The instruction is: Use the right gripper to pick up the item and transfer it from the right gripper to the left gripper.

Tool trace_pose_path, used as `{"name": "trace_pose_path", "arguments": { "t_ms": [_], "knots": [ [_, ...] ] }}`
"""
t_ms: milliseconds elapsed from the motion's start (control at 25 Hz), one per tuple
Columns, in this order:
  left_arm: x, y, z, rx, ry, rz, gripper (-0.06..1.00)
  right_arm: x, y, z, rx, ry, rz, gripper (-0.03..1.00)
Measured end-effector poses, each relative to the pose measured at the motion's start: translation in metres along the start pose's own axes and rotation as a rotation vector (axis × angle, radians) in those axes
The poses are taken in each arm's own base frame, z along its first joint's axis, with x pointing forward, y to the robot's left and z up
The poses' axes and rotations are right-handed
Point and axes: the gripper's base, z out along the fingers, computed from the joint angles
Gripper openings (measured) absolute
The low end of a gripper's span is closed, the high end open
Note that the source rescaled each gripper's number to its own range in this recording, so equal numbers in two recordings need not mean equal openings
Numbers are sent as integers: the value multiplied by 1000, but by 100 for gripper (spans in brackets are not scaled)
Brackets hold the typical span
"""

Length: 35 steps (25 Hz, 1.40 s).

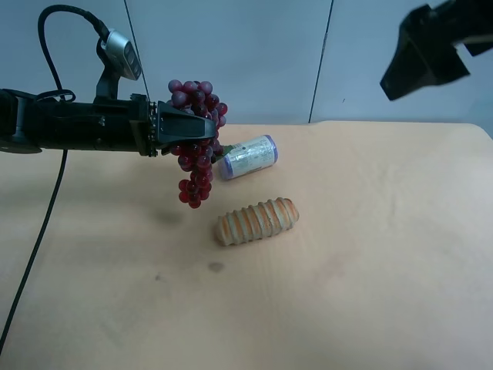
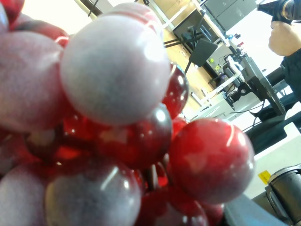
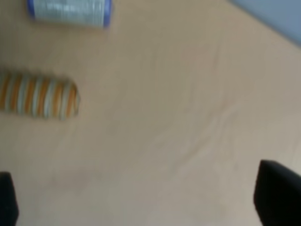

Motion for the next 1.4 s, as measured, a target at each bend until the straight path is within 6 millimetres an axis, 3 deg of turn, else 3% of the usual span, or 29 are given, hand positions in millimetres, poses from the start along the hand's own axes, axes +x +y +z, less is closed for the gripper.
{"name": "trace_pose_path", "arguments": {
  "t_ms": [400,720,1000,1400],
  "knots": [
    [2,0,0,2,26,5,1,113,-9,-23,-7,-54,194,97],
    [2,0,0,2,26,4,1,177,-9,-16,-12,-57,206,98],
    [3,0,0,2,29,5,1,207,2,-3,-123,-118,112,98],
    [4,0,0,3,40,10,1,206,15,3,-229,-176,-70,98]
  ]
}}
